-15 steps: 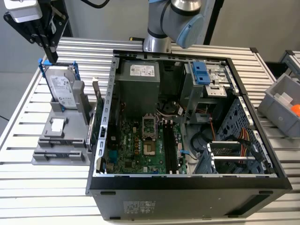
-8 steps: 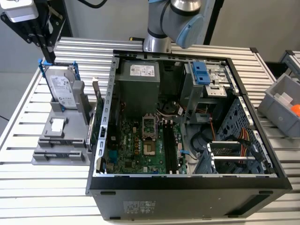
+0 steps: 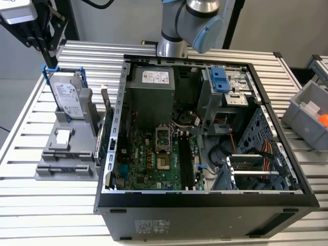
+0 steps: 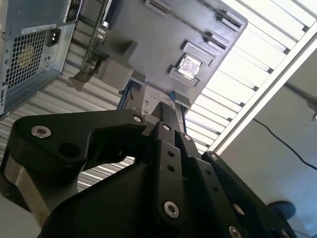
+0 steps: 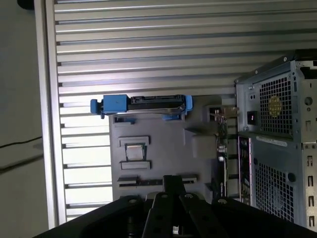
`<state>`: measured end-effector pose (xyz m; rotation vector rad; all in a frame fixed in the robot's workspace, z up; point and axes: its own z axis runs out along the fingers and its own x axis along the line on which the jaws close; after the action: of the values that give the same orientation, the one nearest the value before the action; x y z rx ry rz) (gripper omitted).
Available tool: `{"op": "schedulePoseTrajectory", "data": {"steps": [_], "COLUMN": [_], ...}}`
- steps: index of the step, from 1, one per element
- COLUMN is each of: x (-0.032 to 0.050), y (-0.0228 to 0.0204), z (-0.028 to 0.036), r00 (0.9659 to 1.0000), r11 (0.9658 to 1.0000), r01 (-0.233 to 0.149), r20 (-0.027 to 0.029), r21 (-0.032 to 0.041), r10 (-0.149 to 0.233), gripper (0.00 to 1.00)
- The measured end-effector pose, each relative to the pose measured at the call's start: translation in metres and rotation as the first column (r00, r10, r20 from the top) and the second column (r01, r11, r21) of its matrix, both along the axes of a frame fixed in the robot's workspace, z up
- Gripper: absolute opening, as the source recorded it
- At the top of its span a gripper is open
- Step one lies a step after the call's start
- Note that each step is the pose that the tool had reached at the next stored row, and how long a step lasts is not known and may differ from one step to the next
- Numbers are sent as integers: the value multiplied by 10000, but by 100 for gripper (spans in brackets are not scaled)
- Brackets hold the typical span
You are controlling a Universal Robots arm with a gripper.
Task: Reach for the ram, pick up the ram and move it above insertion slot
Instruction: 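Reach for the ram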
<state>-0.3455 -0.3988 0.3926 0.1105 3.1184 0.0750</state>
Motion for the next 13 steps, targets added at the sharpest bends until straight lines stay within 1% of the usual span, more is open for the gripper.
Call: {"op": "schedulePoseTrajectory", "data": {"steps": [9,13], "x": [-83,-101], "y": [0,0], "z": [0,-1], "r00": [10000,10000], "r11": [10000,10000], "r01": [-2,-77], "r20": [-1,1], "r21": [0,1], "r10": [2,77], "gripper": [0,0]}}
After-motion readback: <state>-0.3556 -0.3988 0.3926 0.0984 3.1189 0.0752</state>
